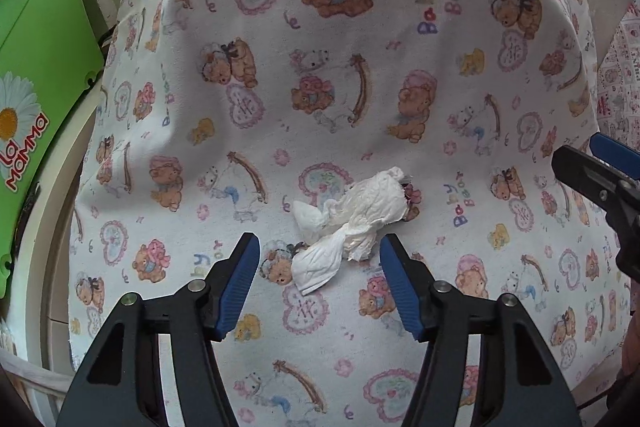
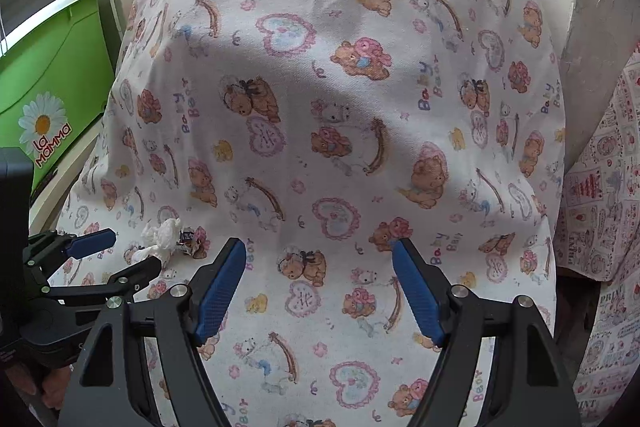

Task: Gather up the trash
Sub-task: 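Lower the left gripper onto the crumpled white tissue and close it, then grasp the small printed wrapper with the right gripper while the left gripper holds the tissue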

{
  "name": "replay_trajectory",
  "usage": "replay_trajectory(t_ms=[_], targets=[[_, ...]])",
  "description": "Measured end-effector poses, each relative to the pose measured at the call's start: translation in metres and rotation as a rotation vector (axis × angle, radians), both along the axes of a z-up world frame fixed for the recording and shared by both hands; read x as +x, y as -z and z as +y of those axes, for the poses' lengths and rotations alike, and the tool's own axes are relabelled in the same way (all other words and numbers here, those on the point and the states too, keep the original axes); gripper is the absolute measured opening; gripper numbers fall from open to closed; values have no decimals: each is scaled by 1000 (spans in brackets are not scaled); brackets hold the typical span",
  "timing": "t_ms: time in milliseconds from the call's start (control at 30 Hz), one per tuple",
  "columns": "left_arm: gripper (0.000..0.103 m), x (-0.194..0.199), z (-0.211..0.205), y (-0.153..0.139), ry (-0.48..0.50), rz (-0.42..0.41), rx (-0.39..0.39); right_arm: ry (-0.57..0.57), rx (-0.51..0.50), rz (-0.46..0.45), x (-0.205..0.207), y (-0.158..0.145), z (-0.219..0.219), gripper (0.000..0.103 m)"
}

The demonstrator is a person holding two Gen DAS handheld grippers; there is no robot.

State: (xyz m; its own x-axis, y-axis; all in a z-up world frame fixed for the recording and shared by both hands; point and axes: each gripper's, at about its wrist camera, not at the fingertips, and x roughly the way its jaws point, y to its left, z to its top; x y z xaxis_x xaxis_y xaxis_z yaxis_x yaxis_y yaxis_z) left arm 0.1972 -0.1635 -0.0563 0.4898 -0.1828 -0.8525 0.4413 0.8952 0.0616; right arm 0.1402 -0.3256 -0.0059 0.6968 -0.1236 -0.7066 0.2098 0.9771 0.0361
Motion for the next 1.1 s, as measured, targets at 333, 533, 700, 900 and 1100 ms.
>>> replay_trajectory(t_ms=[333,533,700,900,1100], targets=[[29,17,-4,10,-11,8,-4,23,19,7,4,3,-7,78],[12,15,1,-13,-15,14,-84,33,24,7,1,3,-9,78],[13,6,20,-45,-46,-39,-124,27,25,-1,1,1,-7,78],[13,0,55,-68,-144,-96,-81,-21,23,-16,5,0,11,78],[13,1,77,-84,-194,-104,-112,-121,62,-39,12,-2,37,78]])
